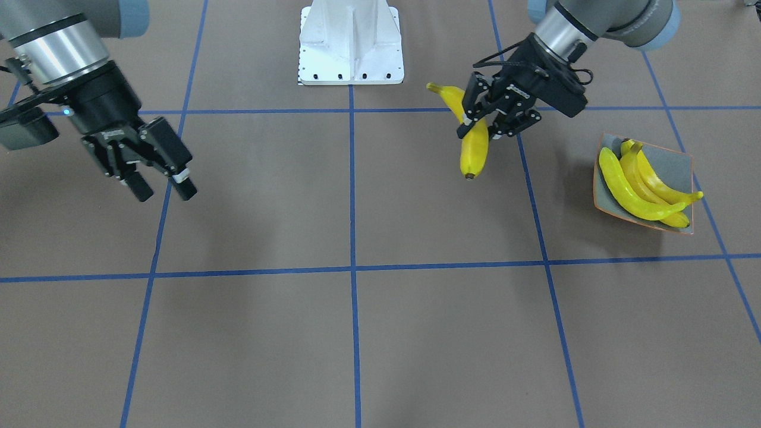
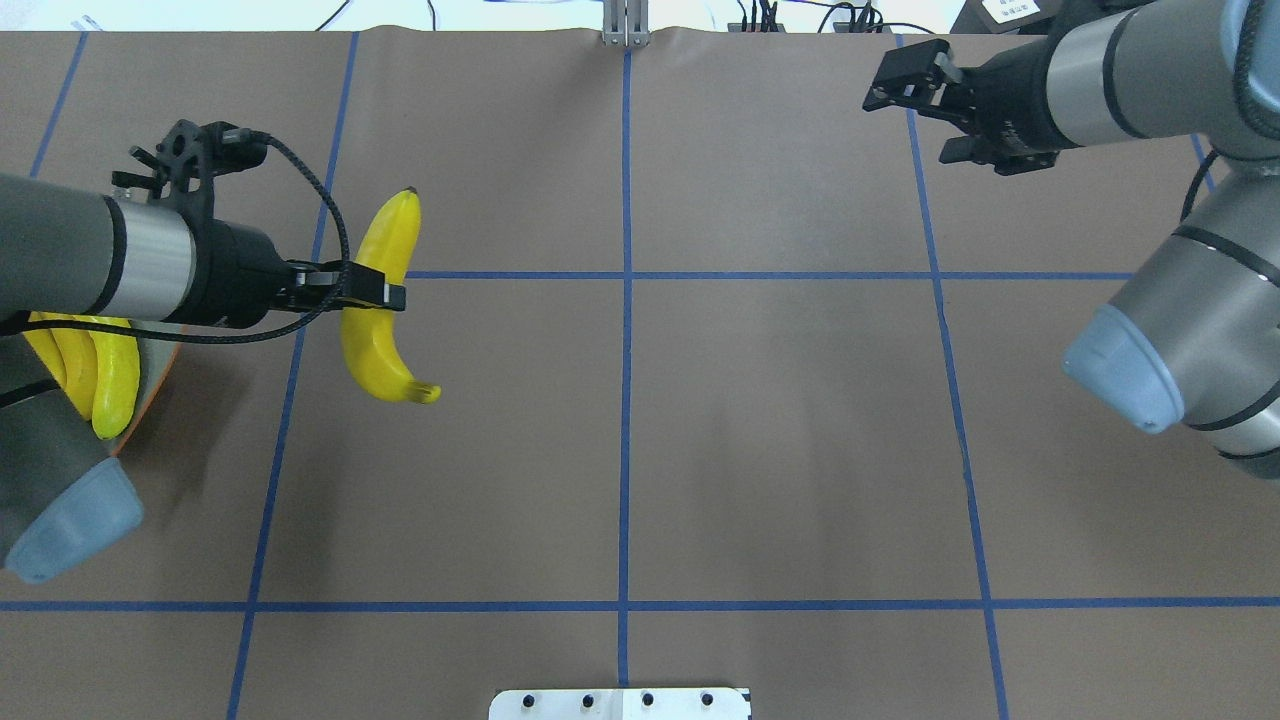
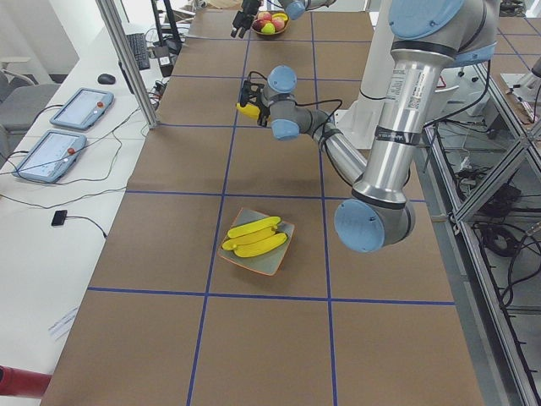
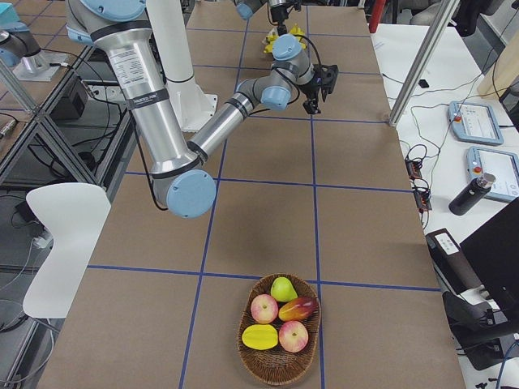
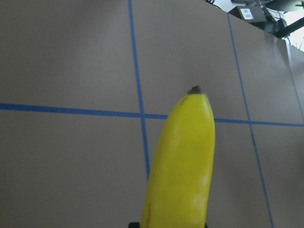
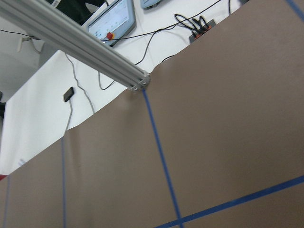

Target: Transfer all bananas from basket to plate

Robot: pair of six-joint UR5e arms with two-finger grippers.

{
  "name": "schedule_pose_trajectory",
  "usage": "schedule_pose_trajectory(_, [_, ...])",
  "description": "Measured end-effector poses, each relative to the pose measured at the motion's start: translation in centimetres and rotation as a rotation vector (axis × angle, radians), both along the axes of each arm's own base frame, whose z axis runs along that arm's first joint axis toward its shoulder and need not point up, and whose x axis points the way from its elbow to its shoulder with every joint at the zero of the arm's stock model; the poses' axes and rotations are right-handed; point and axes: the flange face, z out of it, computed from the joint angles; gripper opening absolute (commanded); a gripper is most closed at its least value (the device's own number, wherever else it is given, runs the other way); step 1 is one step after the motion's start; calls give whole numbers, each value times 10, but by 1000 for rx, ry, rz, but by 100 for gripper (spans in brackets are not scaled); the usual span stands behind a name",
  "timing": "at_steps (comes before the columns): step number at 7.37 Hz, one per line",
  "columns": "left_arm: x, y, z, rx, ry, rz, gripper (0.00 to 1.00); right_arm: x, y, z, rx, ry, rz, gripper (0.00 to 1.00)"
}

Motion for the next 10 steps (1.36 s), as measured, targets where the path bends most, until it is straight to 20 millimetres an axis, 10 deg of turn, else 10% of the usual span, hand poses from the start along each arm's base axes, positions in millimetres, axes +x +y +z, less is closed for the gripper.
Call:
schedule_pose_trajectory(6, [-122, -4, 161, 407, -430, 148, 0, 237, 3, 270, 139, 381, -318, 100])
schedule_pose_trajectory(10, [-171, -22, 243, 645, -652, 310, 0, 303, 13, 354, 223, 421, -434, 100])
